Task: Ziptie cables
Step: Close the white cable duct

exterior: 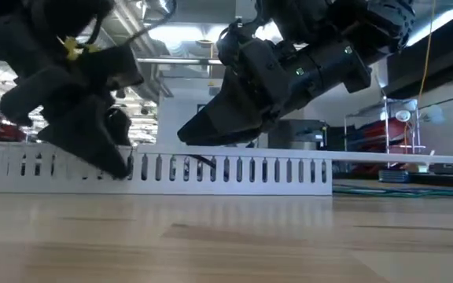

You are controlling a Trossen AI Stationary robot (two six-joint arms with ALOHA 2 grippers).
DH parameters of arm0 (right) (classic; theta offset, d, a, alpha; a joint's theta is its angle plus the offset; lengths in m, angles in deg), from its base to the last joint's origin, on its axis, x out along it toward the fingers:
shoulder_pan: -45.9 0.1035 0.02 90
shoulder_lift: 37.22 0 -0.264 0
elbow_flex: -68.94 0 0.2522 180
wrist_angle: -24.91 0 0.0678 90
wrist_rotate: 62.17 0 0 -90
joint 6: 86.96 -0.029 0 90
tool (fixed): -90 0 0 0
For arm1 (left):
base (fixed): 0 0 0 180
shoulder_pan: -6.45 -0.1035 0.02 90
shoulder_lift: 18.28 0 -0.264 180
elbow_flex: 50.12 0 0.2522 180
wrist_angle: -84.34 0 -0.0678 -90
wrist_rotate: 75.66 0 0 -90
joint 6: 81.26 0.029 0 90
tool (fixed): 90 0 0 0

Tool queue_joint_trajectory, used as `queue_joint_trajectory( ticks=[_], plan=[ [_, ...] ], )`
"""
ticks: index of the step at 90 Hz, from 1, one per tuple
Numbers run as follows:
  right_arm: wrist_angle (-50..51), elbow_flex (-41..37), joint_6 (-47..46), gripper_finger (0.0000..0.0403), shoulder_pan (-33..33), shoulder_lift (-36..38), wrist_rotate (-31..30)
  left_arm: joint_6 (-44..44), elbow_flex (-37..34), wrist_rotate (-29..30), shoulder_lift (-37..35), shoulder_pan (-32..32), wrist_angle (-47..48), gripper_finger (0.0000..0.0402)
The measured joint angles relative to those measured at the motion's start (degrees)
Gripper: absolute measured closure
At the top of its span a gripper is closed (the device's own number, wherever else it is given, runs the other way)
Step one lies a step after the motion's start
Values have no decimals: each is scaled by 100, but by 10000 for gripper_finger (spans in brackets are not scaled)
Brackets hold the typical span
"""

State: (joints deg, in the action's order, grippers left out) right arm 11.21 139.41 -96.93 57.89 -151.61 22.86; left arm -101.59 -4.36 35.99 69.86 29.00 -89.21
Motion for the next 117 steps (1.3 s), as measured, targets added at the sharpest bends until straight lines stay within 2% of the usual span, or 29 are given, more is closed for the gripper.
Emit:
queue_joint_trajectory(
  ticks=[20, 45, 66, 85, 95, 117],
  plan=[
    [-147, 10, -5, 148, -2, -22, -62, 56, -771, 92, -24, 74, -1360, 154],
    [-18, 363, 437, 162, -46, -247, -127, 66, -1116, -20, -177, 16, -1861, 164],
    [808, 847, 606, 198, -162, -332, -294, -2, -1122, -26, -179, -3, -1807, 165],
    [2163, 1457, 702, 202, -315, -310, 25, 19, -1116, -16, -179, -7, -1761, 165],
    [2471, 1617, 733, 190, -354, -308, 66, 72, -1116, -22, -179, -9, -1757, 165],
    [2714, 1670, 761, 130, -460, -339, 302, 108, -1116, -50, -184, -7, -1737, 165]
  ],
)
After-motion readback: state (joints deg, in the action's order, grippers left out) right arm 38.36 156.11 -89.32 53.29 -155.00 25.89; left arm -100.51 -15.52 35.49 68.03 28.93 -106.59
